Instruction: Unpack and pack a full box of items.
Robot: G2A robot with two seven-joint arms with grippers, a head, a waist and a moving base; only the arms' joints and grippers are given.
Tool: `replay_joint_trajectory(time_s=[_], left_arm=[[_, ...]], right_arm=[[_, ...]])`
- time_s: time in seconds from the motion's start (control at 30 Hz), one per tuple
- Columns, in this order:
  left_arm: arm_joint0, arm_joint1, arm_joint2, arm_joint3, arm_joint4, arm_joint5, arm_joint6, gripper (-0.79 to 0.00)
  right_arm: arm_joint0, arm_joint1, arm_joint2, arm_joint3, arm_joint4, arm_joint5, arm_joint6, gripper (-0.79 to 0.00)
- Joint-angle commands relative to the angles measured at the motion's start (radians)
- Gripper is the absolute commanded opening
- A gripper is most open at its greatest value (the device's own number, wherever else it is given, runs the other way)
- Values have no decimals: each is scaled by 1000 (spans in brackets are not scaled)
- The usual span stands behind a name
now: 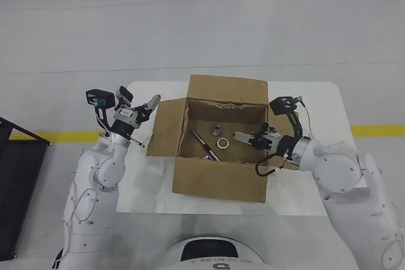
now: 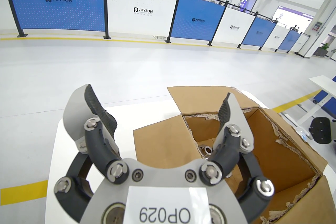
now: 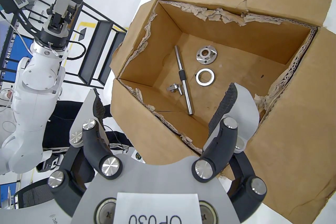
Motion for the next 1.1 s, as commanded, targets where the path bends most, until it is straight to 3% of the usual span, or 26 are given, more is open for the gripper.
replay_joint_trajectory(time_s=[0.0, 0.33, 0.5, 0.57, 0.77, 1.07], left_arm=[[0, 0, 0, 0, 0, 0, 0, 0], [0, 0, 0, 0, 0, 0, 0, 0], [0, 0, 0, 0, 0, 0, 0, 0], [0, 0, 0, 0, 0, 0, 0, 0], [0, 0, 0, 0, 0, 0, 0, 0], [0, 0, 0, 0, 0, 0, 0, 0]], right_arm=[[15, -1, -56, 14, -69, -2, 12, 0], [312, -52, -424, 268, -321, 191, 98, -12], [435, -94, -565, 439, -387, 273, 103, -191], [477, -112, -611, 511, -412, 296, 101, -228], [568, -165, -714, 687, -416, 343, 83, -234], [633, -226, -781, 871, -387, 356, 42, -409]])
